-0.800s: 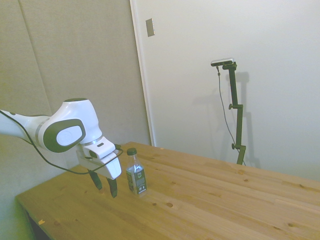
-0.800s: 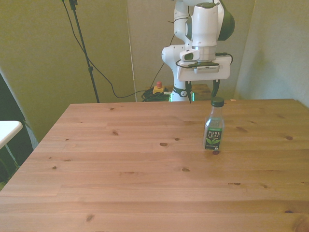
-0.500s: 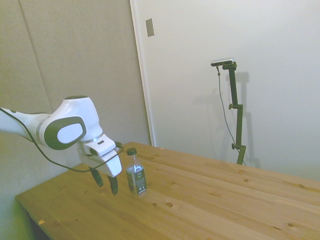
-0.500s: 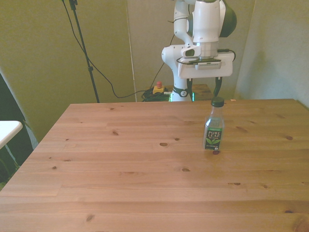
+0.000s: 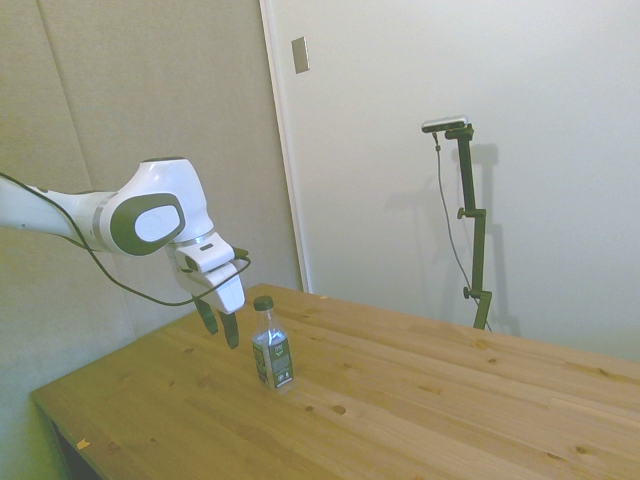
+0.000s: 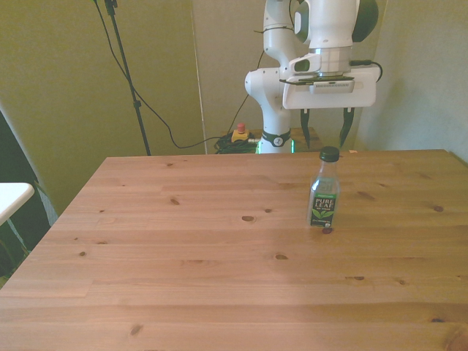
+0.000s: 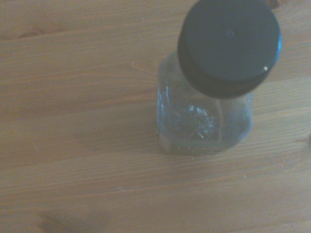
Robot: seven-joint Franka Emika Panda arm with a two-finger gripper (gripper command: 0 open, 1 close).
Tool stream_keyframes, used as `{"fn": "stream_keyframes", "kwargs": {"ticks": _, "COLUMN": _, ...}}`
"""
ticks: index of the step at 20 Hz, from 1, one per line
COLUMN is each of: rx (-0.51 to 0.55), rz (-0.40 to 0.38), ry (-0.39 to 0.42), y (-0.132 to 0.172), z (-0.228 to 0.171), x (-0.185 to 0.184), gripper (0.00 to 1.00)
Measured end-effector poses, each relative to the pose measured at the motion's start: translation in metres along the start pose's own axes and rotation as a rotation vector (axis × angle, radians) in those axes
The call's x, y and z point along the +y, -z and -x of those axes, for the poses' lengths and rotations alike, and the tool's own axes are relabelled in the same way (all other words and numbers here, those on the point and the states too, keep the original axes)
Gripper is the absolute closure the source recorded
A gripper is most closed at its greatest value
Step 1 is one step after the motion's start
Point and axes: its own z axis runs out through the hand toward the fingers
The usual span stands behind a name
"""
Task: Knock down the bottle
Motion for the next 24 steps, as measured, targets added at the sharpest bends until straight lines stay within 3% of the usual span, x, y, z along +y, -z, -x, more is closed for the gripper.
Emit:
{"fn": "stream_keyframes", "kwargs": {"ticks": 10, "rx": -0.007, "rz": 0.04, "ry": -0.044, "y": -0.026, "z": -0.013, "x": -0.036, "gripper": 1.0}}
{"fn": "stream_keyframes", "kwargs": {"ticks": 16, "rx": 0.0, "rz": 0.027, "ry": -0.066, "y": -0.019, "z": -0.024, "x": -0.044, "gripper": 1.0}}
{"fn": "stream_keyframes", "kwargs": {"ticks": 24, "rx": 0.031, "rz": 0.029, "ry": -0.122, "y": -0.015, "z": -0.067, "x": -0.056, "gripper": 1.0}}
